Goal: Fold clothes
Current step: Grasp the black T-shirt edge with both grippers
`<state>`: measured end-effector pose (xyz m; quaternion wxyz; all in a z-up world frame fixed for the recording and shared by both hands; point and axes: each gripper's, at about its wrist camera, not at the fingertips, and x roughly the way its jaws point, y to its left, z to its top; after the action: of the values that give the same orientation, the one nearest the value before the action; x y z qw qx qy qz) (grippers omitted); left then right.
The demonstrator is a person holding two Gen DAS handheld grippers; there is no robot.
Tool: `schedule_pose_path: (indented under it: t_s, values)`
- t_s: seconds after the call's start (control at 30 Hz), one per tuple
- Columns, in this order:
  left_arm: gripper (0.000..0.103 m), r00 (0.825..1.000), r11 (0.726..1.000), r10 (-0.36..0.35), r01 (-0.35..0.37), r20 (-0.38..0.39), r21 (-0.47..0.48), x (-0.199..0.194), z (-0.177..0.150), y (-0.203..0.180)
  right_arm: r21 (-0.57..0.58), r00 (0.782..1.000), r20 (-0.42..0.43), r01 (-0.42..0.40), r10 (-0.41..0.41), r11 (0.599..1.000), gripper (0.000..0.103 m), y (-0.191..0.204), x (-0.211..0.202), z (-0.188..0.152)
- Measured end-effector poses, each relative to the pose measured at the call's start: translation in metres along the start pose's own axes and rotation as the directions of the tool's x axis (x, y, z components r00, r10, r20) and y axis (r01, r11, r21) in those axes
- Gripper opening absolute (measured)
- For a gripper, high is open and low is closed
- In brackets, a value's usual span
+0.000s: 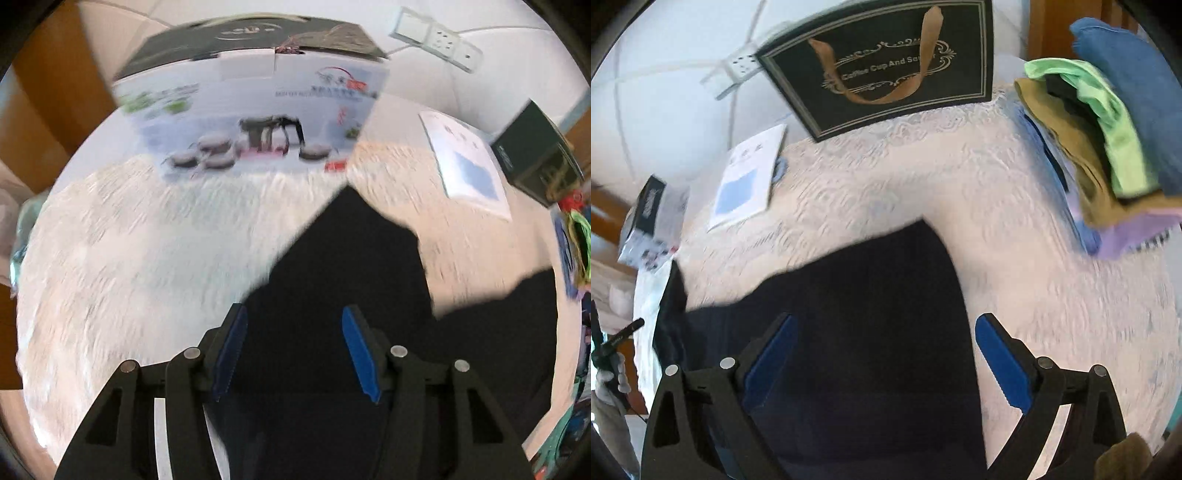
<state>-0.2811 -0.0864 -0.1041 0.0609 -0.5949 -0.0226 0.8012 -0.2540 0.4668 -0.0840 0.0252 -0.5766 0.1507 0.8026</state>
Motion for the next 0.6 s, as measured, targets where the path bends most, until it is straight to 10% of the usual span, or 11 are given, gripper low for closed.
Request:
schedule_pose_path:
  t_s: [0.53, 0.6]
  values:
    - [0.054, 0.999, 0.985, 0.022, -0.027, 0.033, 0.17, 0.065, 0.053, -0.049, -0.05, 0.995, -0.099, 0.027, -0.032, 0.998, 0.098, 0.001, 0.078, 0.047]
    - [0.017, 0.998, 0.983, -0.002, -0.009, 0.056, 0.182, 0.064, 0.049, -0.053, -0.051, 0.995, -0.09, 0.029, -0.034, 0.998, 0.098, -0.001, 0.081, 0.048]
